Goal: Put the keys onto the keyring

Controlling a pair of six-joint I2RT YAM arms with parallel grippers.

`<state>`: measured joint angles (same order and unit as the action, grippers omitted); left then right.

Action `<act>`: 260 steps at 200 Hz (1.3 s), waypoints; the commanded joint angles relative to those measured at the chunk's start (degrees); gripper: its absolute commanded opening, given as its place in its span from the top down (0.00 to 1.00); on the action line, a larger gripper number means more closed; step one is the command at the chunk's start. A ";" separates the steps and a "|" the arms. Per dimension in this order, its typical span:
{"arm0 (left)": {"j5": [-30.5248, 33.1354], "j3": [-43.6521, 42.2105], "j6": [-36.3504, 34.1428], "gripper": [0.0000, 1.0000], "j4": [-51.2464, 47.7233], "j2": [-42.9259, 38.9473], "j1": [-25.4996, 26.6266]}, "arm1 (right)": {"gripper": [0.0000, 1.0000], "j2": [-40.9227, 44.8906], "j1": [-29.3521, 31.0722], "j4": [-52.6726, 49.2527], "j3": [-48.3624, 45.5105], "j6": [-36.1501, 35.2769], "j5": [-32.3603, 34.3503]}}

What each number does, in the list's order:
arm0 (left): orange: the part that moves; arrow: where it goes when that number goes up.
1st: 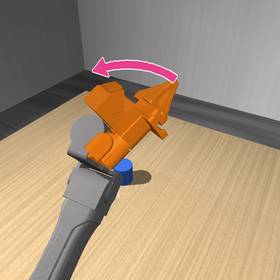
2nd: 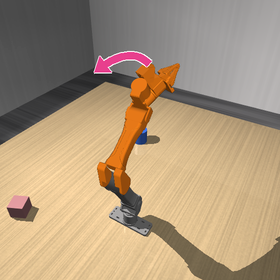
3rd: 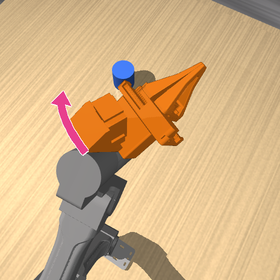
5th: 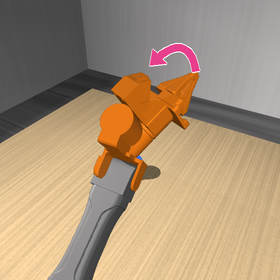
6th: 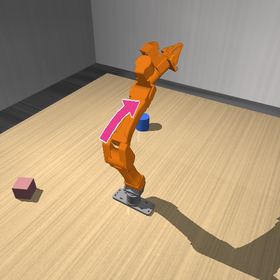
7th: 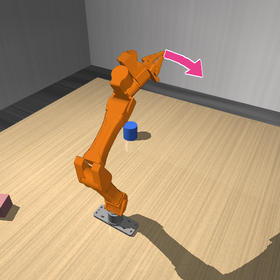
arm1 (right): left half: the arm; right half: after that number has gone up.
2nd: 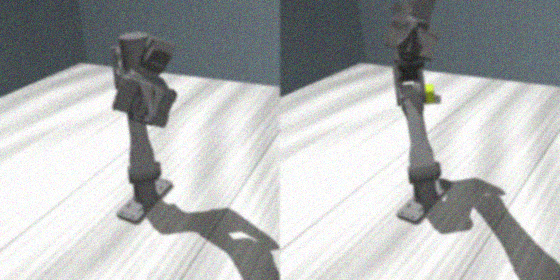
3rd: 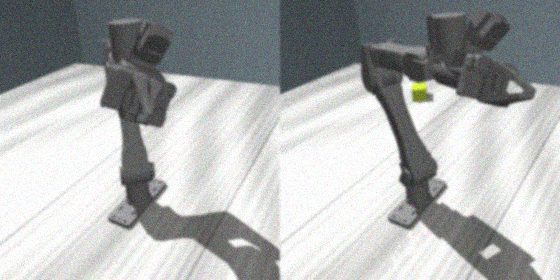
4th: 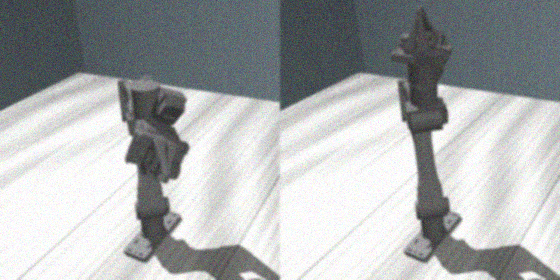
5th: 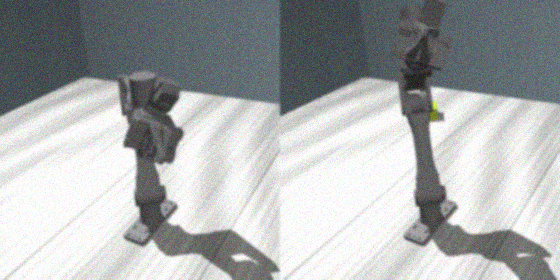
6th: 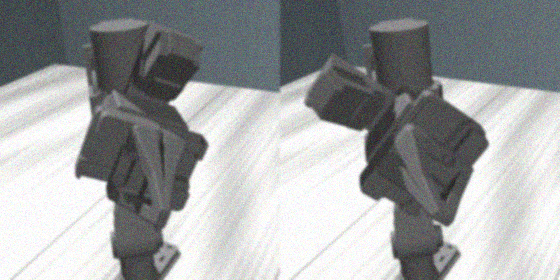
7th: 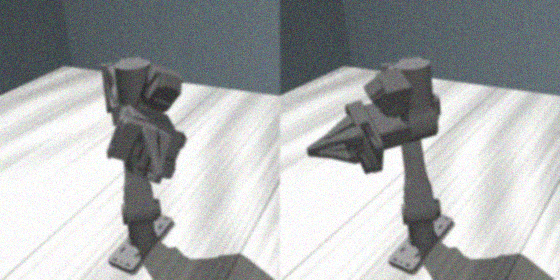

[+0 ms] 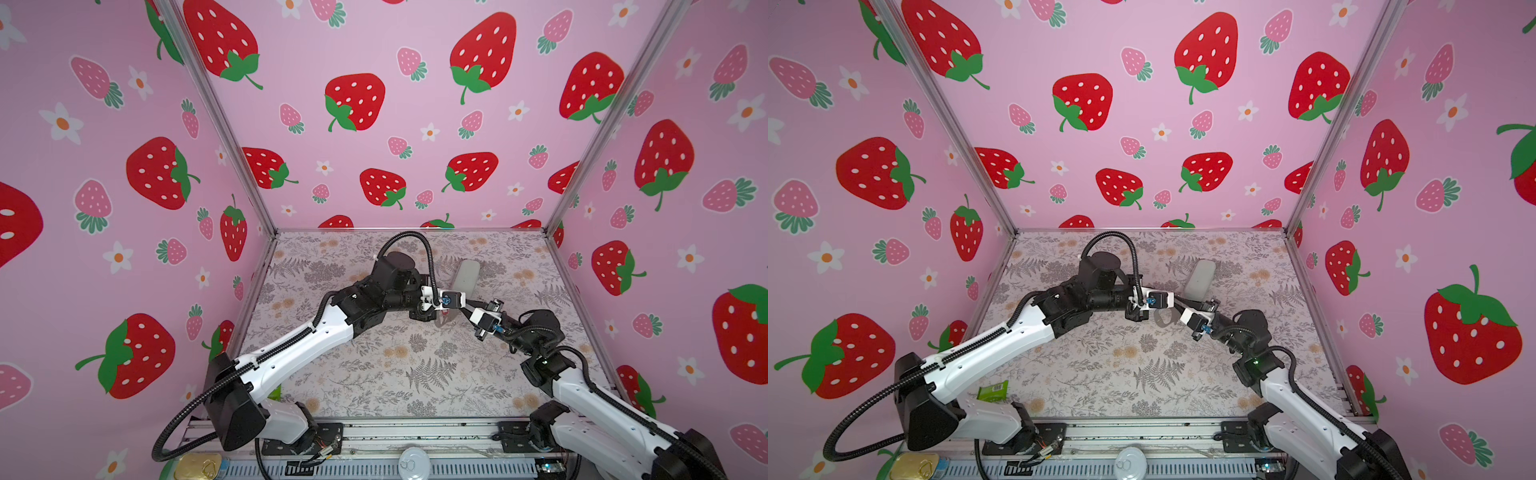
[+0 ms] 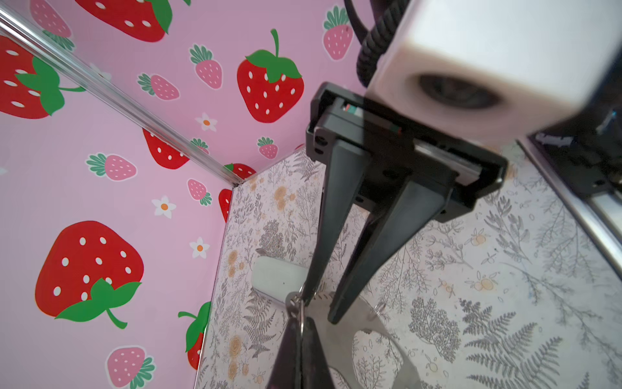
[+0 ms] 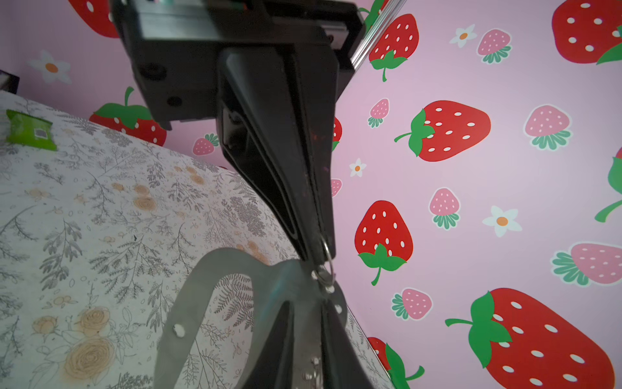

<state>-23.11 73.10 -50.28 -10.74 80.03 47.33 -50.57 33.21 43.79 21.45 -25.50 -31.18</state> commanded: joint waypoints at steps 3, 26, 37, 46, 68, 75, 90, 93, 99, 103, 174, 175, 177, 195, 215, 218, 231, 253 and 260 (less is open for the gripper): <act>-7.34 -1.91 5.31 1.00 7.88 -1.72 -0.90 | 0.80 1.75 -0.73 5.60 -0.62 6.44 -2.63; -9.52 -3.28 8.22 1.00 11.38 -1.81 -1.62 | 0.80 1.83 -1.05 7.28 -0.54 9.15 -4.17; -10.12 -3.40 8.97 1.00 11.99 -1.73 -1.89 | 0.80 1.82 -1.08 8.24 -0.45 10.51 -4.45; -10.73 -3.64 9.58 1.00 12.59 -1.63 -1.95 | 0.80 1.86 -1.22 8.96 -0.45 11.32 -4.82; -12.23 -4.41 11.16 1.00 14.62 -1.63 -2.33 | 0.81 1.10 -1.55 8.93 0.25 12.81 -5.63; -12.33 -4.54 11.57 1.00 15.13 -1.63 -2.38 | 0.81 0.85 -1.66 8.96 0.41 13.28 -5.89; -13.04 -4.96 12.18 1.00 16.00 -1.81 -2.56 | 0.81 0.60 -1.99 9.28 0.39 14.32 -6.32; -13.13 -5.06 12.30 1.00 16.23 -1.90 -2.59 | 0.81 0.55 -2.10 9.36 0.43 14.60 -6.35; -13.39 -5.16 12.53 1.00 16.48 -1.98 -2.59 | 0.81 0.44 -2.10 9.56 0.38 15.04 -6.44; -13.50 -5.20 12.64 1.00 16.54 -2.03 -2.58 | 0.81 0.42 -2.22 9.80 0.42 15.27 -6.63; -16.35 -5.77 12.14 1.00 15.09 -1.98 -2.86 | 0.83 -0.24 -3.04 12.33 1.15 18.92 -8.85; -16.39 -5.77 12.14 1.00 15.07 -1.98 -2.86 | 0.83 -0.23 -3.05 12.30 1.14 18.96 -8.88; -16.38 -5.80 12.16 1.00 15.08 -1.98 -2.81 | 0.83 -0.26 -3.13 12.35 1.12 19.09 -8.89; -16.61 -5.78 11.83 1.00 14.65 -1.99 -2.85 | 0.83 -0.23 -3.50 12.98 0.88 20.13 -9.15; -16.83 -5.86 11.62 1.00 14.02 -1.98 -2.84 | 0.83 -0.27 -3.66 13.91 0.95 21.18 -10.22; -16.89 -5.84 11.61 1.00 14.08 -2.06 -2.86 | 0.83 -0.28 -3.68 13.83 1.07 21.19 -10.54; -16.88 -6.09 11.57 1.00 14.21 -2.18 -2.86 | 0.83 -0.71 -3.72 12.72 1.87 21.17 -12.03; -16.74 -6.05 11.52 1.00 14.54 -2.33 -2.82 | 0.85 -1.20 -3.67 12.34 2.39 21.46 -13.29; -16.84 -6.09 11.55 1.00 14.66 -2.40 -2.84 | 0.85 -1.20 -3.68 12.07 2.39 21.30 -13.39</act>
<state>-38.13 67.09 -37.71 2.70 78.89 44.49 -51.55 29.63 54.81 21.71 -5.48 -41.85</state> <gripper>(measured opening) 0.053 0.156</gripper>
